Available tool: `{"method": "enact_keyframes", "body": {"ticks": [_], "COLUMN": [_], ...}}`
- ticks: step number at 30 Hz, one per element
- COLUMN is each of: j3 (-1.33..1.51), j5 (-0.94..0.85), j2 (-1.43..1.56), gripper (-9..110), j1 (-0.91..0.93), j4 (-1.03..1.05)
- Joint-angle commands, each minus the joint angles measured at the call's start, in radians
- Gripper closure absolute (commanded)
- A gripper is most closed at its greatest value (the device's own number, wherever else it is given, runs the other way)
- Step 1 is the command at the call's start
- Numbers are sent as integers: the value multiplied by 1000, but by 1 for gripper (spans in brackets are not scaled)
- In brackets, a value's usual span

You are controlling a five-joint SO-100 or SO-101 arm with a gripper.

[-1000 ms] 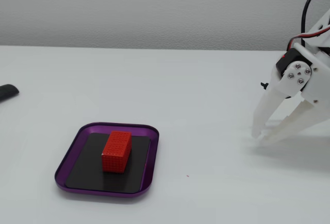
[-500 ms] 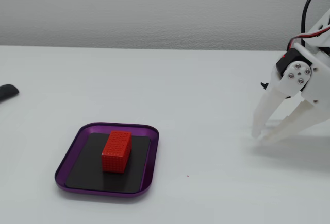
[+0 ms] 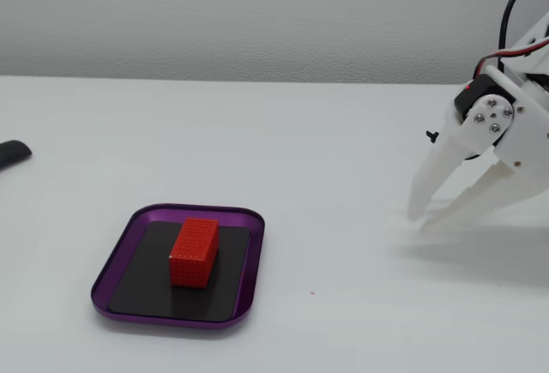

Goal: Remove the cube from the box.

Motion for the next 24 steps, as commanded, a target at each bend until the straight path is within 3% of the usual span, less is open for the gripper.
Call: {"method": "enact_keyframes", "body": {"ticks": [1, 11, 18, 24], "j3": [-11, -262, -706, -1272], "j5": [-2, -141, -133, -138], "j2": [103, -25, -753, -1378], "gripper": [101, 101, 94, 87], "j1": [9, -9, -14, -20], "j4": [-66, -155, -189, -15]}}
